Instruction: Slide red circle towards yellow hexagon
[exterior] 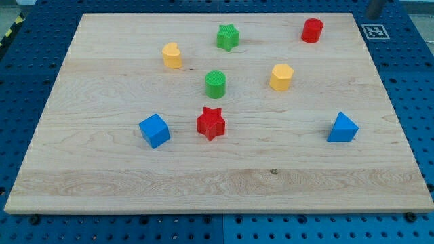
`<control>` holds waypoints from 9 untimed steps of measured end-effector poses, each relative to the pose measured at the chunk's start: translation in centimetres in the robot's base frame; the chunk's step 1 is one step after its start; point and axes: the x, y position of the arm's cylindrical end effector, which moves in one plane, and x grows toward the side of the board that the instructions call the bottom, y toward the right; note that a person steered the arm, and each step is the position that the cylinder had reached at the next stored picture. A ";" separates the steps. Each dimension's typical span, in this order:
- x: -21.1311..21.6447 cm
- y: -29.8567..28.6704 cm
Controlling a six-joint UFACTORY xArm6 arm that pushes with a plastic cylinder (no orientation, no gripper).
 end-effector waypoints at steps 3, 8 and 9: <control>0.0 -0.1; 7.0 -8.2; 7.7 -11.6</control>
